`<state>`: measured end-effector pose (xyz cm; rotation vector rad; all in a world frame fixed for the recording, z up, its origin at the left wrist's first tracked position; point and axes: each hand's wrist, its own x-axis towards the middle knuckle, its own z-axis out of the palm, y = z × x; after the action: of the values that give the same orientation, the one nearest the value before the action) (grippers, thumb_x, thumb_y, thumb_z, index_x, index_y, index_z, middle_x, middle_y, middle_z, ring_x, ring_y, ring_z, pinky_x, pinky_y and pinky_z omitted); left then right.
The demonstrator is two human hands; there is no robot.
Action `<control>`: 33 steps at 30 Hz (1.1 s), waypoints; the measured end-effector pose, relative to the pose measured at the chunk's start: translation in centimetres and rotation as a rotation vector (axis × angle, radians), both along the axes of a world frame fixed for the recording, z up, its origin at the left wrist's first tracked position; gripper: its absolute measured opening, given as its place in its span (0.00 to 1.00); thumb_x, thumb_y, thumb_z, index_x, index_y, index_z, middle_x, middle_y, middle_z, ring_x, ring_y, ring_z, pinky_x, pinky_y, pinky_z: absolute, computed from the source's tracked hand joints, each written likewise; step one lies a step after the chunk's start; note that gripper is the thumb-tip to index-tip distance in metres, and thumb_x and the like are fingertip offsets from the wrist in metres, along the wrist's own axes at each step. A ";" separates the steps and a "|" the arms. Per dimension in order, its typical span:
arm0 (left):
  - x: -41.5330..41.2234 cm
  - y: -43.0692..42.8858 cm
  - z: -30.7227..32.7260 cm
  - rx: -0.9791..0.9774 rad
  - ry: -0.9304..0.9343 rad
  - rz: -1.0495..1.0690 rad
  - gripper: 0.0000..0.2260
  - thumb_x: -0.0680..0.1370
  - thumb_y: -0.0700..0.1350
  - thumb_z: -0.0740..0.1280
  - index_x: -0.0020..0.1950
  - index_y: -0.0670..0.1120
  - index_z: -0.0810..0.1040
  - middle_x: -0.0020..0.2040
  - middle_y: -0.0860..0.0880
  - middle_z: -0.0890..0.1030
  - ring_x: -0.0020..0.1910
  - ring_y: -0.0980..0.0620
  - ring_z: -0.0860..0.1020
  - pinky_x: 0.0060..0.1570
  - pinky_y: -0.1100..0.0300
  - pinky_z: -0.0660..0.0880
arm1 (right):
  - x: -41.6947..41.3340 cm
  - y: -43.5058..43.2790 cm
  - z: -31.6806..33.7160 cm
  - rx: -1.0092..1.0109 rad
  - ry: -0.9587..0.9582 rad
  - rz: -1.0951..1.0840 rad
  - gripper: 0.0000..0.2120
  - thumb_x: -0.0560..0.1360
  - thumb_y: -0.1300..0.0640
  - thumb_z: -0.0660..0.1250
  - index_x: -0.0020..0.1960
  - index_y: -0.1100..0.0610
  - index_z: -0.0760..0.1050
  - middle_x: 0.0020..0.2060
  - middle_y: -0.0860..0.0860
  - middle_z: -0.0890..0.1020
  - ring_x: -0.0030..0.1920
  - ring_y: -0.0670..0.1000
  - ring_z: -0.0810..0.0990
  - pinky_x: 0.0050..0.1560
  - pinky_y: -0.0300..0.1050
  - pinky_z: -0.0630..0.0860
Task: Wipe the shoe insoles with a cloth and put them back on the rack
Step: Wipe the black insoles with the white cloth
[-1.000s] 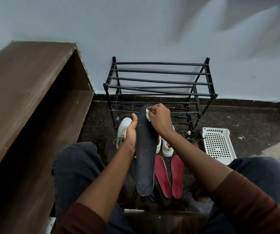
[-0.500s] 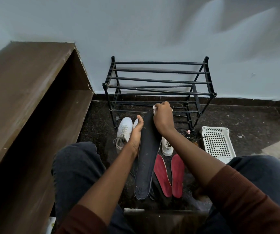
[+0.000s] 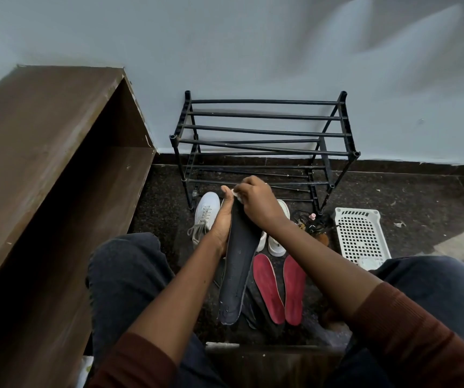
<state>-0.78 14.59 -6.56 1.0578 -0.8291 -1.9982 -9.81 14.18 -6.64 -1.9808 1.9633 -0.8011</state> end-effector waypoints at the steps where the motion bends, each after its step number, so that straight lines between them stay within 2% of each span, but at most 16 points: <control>1: 0.2 0.1 0.2 -0.005 -0.004 -0.021 0.26 0.82 0.56 0.43 0.46 0.42 0.75 0.31 0.49 0.83 0.32 0.56 0.82 0.33 0.67 0.78 | -0.4 -0.2 -0.1 -0.004 0.008 -0.039 0.09 0.75 0.66 0.62 0.52 0.66 0.79 0.49 0.62 0.77 0.50 0.62 0.76 0.49 0.48 0.71; 7: 0.2 0.5 0.9 -0.049 -0.059 -0.096 0.26 0.83 0.54 0.42 0.48 0.42 0.76 0.30 0.50 0.83 0.29 0.56 0.82 0.31 0.67 0.78 | -2.3 -0.9 -0.1 0.056 -0.038 -0.302 0.11 0.76 0.68 0.58 0.53 0.66 0.78 0.50 0.62 0.75 0.51 0.61 0.75 0.50 0.49 0.71; 11: -0.1 0.5 1.7 -0.049 -0.119 -0.108 0.27 0.83 0.56 0.42 0.48 0.43 0.76 0.26 0.51 0.81 0.25 0.58 0.80 0.27 0.69 0.75 | -1.5 -0.9 -0.1 0.043 -0.096 -0.280 0.12 0.75 0.69 0.59 0.53 0.64 0.78 0.51 0.60 0.77 0.53 0.59 0.75 0.51 0.46 0.71; 14: 0.1 0.4 1.7 -0.018 -0.162 -0.076 0.28 0.81 0.59 0.43 0.40 0.44 0.75 0.23 0.51 0.79 0.23 0.58 0.78 0.23 0.70 0.73 | -0.6 -0.4 0.1 0.004 -0.103 -0.150 0.13 0.72 0.72 0.61 0.52 0.64 0.79 0.51 0.59 0.78 0.53 0.59 0.75 0.52 0.46 0.71; 15: 0.2 0.3 1.7 -0.017 -0.171 -0.062 0.29 0.79 0.63 0.44 0.41 0.44 0.75 0.25 0.50 0.80 0.25 0.58 0.79 0.25 0.70 0.73 | -0.2 -0.1 0.2 0.001 -0.079 -0.088 0.14 0.71 0.73 0.61 0.52 0.64 0.79 0.52 0.59 0.78 0.53 0.59 0.75 0.52 0.46 0.69; 17: 0.4 -0.1 0.9 -0.007 -0.218 -0.049 0.34 0.72 0.70 0.45 0.52 0.44 0.76 0.36 0.50 0.84 0.41 0.57 0.83 0.36 0.70 0.75 | 0.5 0.5 0.3 -0.006 -0.008 0.028 0.14 0.72 0.72 0.61 0.54 0.64 0.79 0.53 0.60 0.78 0.53 0.60 0.74 0.52 0.46 0.68; 18: 0.6 -0.2 0.9 0.019 -0.237 -0.044 0.35 0.73 0.70 0.44 0.56 0.44 0.76 0.43 0.50 0.84 0.48 0.53 0.82 0.42 0.68 0.75 | 0.5 0.6 0.2 -0.010 0.024 0.065 0.14 0.72 0.71 0.61 0.54 0.64 0.78 0.53 0.61 0.78 0.52 0.61 0.74 0.51 0.47 0.68; 19: 0.8 0.0 1.2 0.051 -0.236 -0.044 0.34 0.75 0.69 0.45 0.55 0.45 0.77 0.44 0.48 0.84 0.49 0.50 0.81 0.46 0.64 0.76 | 0.4 0.6 0.2 -0.011 0.055 0.081 0.14 0.72 0.71 0.61 0.55 0.64 0.78 0.53 0.61 0.78 0.51 0.62 0.74 0.50 0.48 0.69; 22: 1.0 0.2 1.5 0.113 -0.163 -0.074 0.36 0.74 0.71 0.44 0.53 0.45 0.78 0.43 0.43 0.83 0.43 0.49 0.82 0.46 0.59 0.78 | -0.5 0.0 0.2 0.009 0.137 0.034 0.13 0.71 0.72 0.62 0.53 0.66 0.77 0.51 0.63 0.76 0.50 0.65 0.74 0.48 0.52 0.71; 25: 0.9 0.4 1.3 0.023 -0.249 -0.120 0.36 0.79 0.64 0.41 0.50 0.36 0.75 0.32 0.45 0.83 0.31 0.55 0.82 0.33 0.67 0.78 | -1.8 -0.6 0.4 0.080 0.134 -0.138 0.14 0.70 0.72 0.60 0.54 0.66 0.76 0.51 0.63 0.74 0.52 0.64 0.73 0.49 0.52 0.70; 27: 1.0 1.2 2.0 -0.074 -0.261 -0.113 0.35 0.82 0.58 0.41 0.58 0.25 0.67 0.34 0.39 0.82 0.31 0.57 0.82 0.33 0.69 0.76 | -2.3 -0.8 0.5 0.119 0.099 -0.207 0.14 0.69 0.72 0.59 0.53 0.66 0.75 0.51 0.62 0.74 0.52 0.64 0.73 0.50 0.52 0.71; 28: 1.0 1.5 2.4 -0.110 -0.259 -0.127 0.34 0.82 0.57 0.41 0.64 0.25 0.63 0.40 0.32 0.81 0.33 0.57 0.82 0.35 0.70 0.76 | -2.2 -0.8 0.5 0.128 0.084 -0.221 0.14 0.69 0.72 0.59 0.53 0.66 0.75 0.51 0.62 0.74 0.52 0.64 0.72 0.50 0.52 0.71; 29: 0.8 1.8 3.1 -0.121 -0.225 -0.120 0.34 0.83 0.55 0.42 0.65 0.24 0.61 0.37 0.30 0.79 0.29 0.58 0.80 0.31 0.71 0.75 | -2.0 -0.8 0.6 0.126 0.067 -0.222 0.13 0.69 0.72 0.59 0.52 0.66 0.75 0.51 0.62 0.74 0.52 0.64 0.72 0.51 0.52 0.71; 31: 0.4 1.4 2.8 -0.049 -0.201 -0.099 0.33 0.83 0.56 0.42 0.60 0.28 0.71 0.24 0.42 0.79 0.21 0.58 0.77 0.23 0.71 0.72 | -1.5 -0.7 0.7 0.103 0.024 -0.200 0.14 0.70 0.72 0.59 0.52 0.66 0.76 0.52 0.61 0.74 0.53 0.62 0.72 0.51 0.50 0.70; 32: 0.5 1.0 2.1 0.002 -0.211 -0.113 0.32 0.82 0.59 0.42 0.54 0.35 0.75 0.25 0.46 0.81 0.24 0.57 0.79 0.25 0.70 0.73 | -1.2 -0.6 0.8 0.090 -0.004 -0.183 0.14 0.70 0.73 0.59 0.53 0.65 0.76 0.52 0.60 0.75 0.54 0.61 0.72 0.51 0.48 0.70; 33: 0.5 0.8 1.9 0.056 -0.199 -0.106 0.32 0.81 0.61 0.41 0.53 0.40 0.76 0.33 0.44 0.84 0.32 0.55 0.83 0.32 0.69 0.77 | -0.7 -0.5 0.9 0.075 -0.030 -0.160 0.14 0.71 0.73 0.59 0.53 0.65 0.77 0.53 0.60 0.76 0.54 0.60 0.73 0.52 0.47 0.70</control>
<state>-0.33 15.37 -4.71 1.2843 -0.9555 -2.0369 -10.55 13.71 -5.71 -1.7777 2.1222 -0.7759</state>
